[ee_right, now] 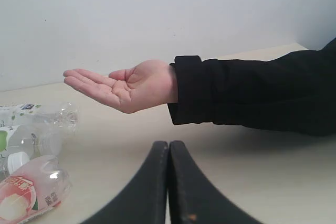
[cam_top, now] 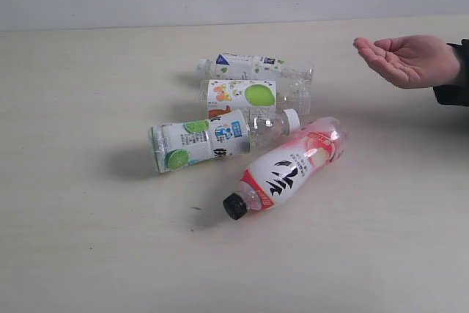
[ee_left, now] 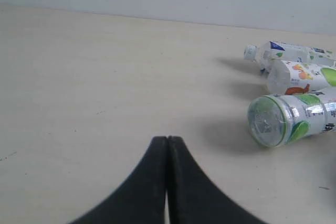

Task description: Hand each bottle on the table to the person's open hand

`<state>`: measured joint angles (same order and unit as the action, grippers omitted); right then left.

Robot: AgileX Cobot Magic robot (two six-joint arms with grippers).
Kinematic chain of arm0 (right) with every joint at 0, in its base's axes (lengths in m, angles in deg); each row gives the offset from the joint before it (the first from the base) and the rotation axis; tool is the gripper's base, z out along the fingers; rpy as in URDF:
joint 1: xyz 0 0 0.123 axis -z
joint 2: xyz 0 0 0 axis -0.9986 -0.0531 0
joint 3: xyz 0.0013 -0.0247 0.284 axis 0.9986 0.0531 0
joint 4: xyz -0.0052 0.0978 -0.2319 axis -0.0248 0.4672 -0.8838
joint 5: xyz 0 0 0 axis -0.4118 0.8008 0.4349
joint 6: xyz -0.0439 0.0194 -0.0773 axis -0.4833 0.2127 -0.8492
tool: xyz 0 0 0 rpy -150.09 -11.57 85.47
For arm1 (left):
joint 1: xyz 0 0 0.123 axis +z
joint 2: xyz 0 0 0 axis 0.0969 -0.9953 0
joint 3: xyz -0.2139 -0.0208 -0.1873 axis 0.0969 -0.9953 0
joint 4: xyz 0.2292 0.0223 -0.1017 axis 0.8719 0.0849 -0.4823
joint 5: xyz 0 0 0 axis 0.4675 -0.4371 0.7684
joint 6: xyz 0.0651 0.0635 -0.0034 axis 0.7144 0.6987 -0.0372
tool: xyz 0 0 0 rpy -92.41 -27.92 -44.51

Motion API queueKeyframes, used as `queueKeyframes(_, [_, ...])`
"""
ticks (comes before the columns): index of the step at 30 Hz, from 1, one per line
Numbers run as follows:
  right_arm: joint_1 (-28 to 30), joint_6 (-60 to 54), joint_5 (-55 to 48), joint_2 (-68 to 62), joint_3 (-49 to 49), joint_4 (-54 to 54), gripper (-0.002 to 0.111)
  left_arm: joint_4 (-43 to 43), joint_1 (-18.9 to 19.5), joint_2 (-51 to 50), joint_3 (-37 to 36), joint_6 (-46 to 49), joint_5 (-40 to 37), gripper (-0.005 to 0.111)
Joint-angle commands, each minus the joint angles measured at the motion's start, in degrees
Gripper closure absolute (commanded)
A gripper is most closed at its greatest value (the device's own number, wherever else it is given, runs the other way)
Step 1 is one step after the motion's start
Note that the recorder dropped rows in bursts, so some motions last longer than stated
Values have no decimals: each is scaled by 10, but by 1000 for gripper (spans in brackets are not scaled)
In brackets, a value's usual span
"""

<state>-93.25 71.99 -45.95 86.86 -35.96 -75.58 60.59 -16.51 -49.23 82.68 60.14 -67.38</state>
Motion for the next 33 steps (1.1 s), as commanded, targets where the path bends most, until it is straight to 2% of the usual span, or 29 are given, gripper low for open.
queueKeyframes(1, [3, -1, 4, 3, 3, -4, 108, 2, 1, 4, 0, -2, 10, 107])
queueKeyframes(11, [3, -1, 4, 3, 3, -4, 108, 2, 1, 4, 0, -2, 10, 107])
queueKeyframes(15, [3, -1, 4, 3, 3, -4, 108, 26, 1, 4, 0, 2, 29, 107])
queueKeyframes(17, [3, -1, 4, 3, 3, -4, 108, 34, 1, 4, 0, -3, 62, 107])
queueKeyframes(22, [3, -1, 4, 3, 3, -4, 108, -19, 1, 4, 0, -77, 227, 107])
queueKeyframes(28, [3, -1, 4, 3, 3, -4, 108, -20, 1, 4, 0, -121, 313, 107])
queueKeyframes(30, [3, -1, 4, 3, 3, -4, 108, -20, 1, 4, 0, -162, 345, 107])
queueKeyframes(32, [3, -1, 4, 3, 3, -4, 108, -20, 1, 4, 0, -184, 412, 107])
queueKeyframes(33, [3, -1, 4, 3, 3, -4, 108, -20, 1, 4, 0, -191, 485, 107])
